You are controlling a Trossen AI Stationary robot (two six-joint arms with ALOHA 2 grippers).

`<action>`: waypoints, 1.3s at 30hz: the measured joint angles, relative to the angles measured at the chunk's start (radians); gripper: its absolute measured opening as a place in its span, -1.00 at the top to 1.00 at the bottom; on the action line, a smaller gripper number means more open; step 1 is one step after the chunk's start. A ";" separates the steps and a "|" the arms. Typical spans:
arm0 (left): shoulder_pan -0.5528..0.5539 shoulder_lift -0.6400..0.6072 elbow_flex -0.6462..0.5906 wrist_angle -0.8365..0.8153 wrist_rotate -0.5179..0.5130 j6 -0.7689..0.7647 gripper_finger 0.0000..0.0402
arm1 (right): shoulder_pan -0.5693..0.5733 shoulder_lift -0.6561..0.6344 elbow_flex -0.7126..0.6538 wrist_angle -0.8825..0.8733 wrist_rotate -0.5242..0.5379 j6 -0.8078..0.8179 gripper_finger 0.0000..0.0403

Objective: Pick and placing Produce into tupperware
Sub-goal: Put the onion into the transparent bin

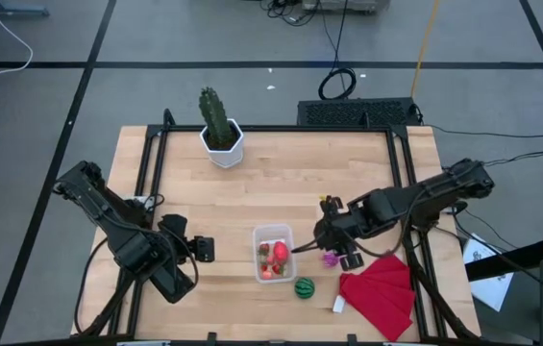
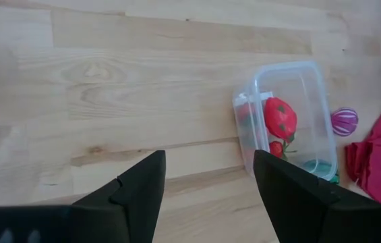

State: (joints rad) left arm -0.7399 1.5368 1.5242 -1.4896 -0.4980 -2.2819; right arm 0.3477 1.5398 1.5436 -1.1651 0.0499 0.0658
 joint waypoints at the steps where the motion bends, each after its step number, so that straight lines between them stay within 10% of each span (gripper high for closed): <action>1: 0.000 0.000 0.000 0.001 0.000 0.000 -0.14 | 0.006 0.000 0.000 0.001 0.000 0.005 0.18; 29: 0.000 0.000 0.000 0.025 0.000 0.093 -0.14 | 0.027 0.001 -0.256 0.135 -0.078 0.124 0.13; 39: 0.000 0.000 0.000 0.028 0.000 0.107 -0.14 | 0.028 0.001 -0.256 0.232 -0.121 0.092 -0.27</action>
State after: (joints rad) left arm -0.7399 1.5368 1.5242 -1.4616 -0.4976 -2.1751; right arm 0.3752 1.5406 1.2881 -0.9335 -0.0715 0.1577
